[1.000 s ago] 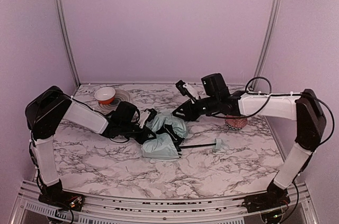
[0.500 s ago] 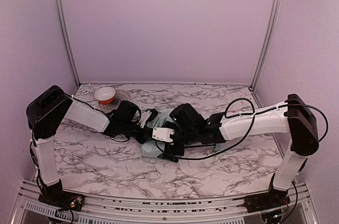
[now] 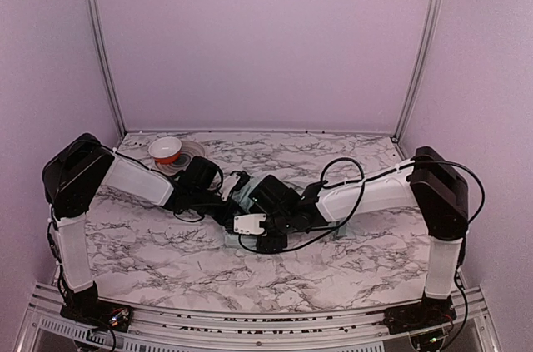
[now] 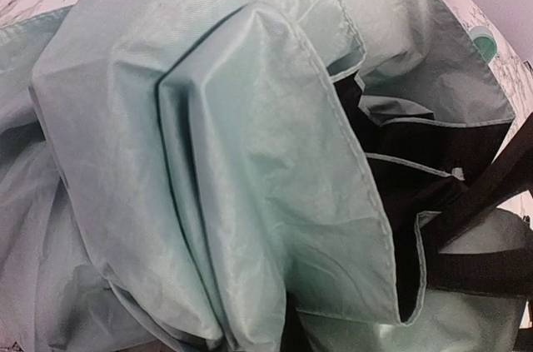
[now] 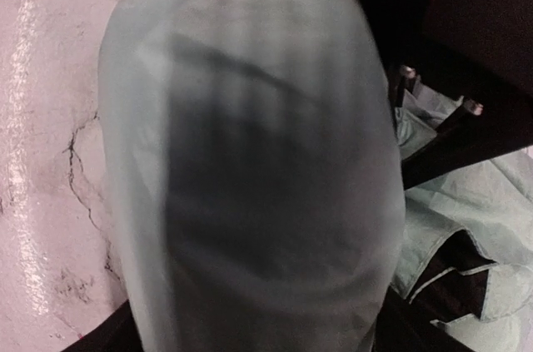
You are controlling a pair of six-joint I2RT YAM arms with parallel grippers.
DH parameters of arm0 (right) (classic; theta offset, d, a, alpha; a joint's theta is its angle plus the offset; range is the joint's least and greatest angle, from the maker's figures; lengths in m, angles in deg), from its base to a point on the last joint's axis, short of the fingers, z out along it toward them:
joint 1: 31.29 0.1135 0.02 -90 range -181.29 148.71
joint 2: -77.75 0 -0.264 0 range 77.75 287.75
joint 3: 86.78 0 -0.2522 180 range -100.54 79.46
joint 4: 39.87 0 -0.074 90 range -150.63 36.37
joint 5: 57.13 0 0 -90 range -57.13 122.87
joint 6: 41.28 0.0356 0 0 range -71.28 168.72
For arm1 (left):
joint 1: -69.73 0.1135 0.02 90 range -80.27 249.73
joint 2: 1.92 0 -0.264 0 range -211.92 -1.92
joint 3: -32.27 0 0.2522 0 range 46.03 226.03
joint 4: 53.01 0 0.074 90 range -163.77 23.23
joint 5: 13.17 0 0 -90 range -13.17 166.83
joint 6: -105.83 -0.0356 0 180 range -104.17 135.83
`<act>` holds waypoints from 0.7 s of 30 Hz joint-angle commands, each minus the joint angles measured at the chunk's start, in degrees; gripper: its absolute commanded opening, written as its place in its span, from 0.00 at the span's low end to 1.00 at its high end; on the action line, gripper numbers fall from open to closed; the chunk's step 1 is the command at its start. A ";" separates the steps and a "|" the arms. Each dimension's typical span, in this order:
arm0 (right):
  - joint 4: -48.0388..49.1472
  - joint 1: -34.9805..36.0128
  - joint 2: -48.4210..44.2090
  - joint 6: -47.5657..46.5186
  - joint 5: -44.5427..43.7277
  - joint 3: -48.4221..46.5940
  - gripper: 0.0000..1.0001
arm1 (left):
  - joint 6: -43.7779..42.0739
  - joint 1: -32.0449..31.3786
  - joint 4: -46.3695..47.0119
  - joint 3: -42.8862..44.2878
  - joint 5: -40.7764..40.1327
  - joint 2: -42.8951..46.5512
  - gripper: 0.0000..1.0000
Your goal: Put away the umbrella
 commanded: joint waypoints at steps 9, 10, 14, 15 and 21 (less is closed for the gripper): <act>-9.15 0.20 0.73 2.34 6.57 -0.39 0.36 | 2.71 5.32 -4.51 4.45 -1.31 0.81 0.36; -9.70 0.33 0.32 2.52 8.19 -0.13 0.34 | 3.88 6.17 -3.37 5.12 -2.17 1.20 0.43; -12.96 0.41 -0.82 3.24 17.70 0.23 0.29 | 4.72 8.21 -3.37 9.80 -7.03 1.08 0.60; -14.52 0.30 -0.63 3.49 20.84 -0.11 0.29 | 4.46 8.59 -3.20 10.39 -8.65 1.53 0.62; -24.25 -3.42 4.42 9.47 37.50 -4.22 0.24 | -1.18 9.95 3.38 3.35 -12.09 11.78 0.68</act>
